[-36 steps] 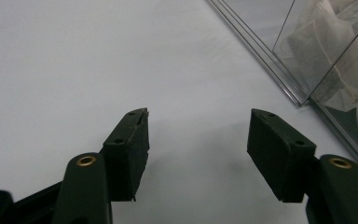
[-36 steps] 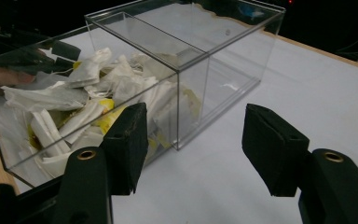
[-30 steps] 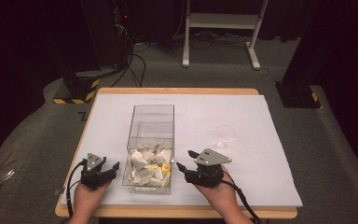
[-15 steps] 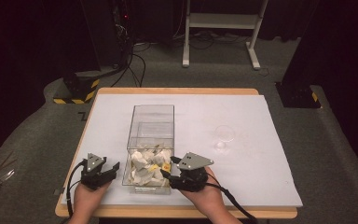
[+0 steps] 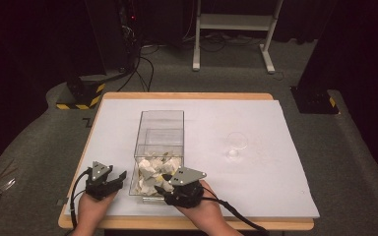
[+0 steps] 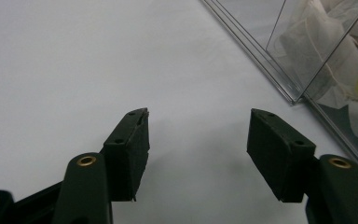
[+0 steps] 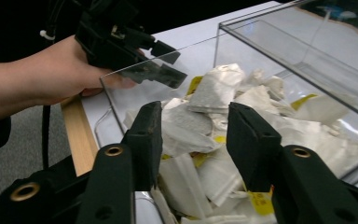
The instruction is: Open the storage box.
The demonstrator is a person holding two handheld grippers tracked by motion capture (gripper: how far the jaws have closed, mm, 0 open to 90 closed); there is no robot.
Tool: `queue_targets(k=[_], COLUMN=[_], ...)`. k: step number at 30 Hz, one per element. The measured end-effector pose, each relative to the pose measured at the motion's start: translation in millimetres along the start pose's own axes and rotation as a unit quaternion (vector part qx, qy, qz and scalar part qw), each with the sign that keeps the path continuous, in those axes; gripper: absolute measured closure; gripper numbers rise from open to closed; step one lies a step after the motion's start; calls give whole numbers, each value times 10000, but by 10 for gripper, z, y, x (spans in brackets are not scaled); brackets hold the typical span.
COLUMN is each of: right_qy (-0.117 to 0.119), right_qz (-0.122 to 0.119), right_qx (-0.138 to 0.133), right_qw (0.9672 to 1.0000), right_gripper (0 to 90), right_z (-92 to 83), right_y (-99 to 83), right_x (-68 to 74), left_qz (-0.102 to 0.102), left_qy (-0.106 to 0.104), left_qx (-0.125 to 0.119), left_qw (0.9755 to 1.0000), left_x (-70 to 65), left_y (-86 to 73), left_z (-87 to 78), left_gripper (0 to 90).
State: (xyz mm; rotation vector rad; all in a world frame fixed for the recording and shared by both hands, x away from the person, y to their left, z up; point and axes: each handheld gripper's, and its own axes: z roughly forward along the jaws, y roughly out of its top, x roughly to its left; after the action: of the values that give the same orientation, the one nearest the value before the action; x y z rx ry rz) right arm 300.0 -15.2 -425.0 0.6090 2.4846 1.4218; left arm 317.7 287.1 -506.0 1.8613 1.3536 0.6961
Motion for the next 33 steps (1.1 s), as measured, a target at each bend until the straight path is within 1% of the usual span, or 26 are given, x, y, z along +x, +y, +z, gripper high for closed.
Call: queue_targets(k=[4,7,8,15,19,25,27,31,33], right_qy=[42,169,186,198,152,94,83,96,100], right_qz=[-36,-9,-34,-135,-256,-376,-384,-411,-378], right_qx=[62,119,110,153,212,316,353,388,394], right_qw=[10000,9998,9998,9996,9993,9987,9986,9984,9985], right_gripper=[615,643,652,690,691,757,790,892,900], right_z=[40,65,73,104,117,126,124,113,108], right_y=[2,12,14,24,32,33,32,29,29], right_x=[45,51,52,90,114,116,113,108,103], left_qz=[12,-4,-2,-7,5,-6,-8,-1,2], left_qy=[13,1,8,4,15,7,8,10,20], left_qx=[-25,2,1,6,-7,-2,-3,4,-1], left_qw=[10000,10000,10000,10000,10000,10000,10000,10000,10000], left_x=[-1,1,2,2,2,3,3,5,4], left_y=[-2,0,0,0,1,0,0,1,1], left_z=[-3,0,3,1,4,3,3,3,4], left_gripper=[392,391,391,392,392,392,392,392,392])
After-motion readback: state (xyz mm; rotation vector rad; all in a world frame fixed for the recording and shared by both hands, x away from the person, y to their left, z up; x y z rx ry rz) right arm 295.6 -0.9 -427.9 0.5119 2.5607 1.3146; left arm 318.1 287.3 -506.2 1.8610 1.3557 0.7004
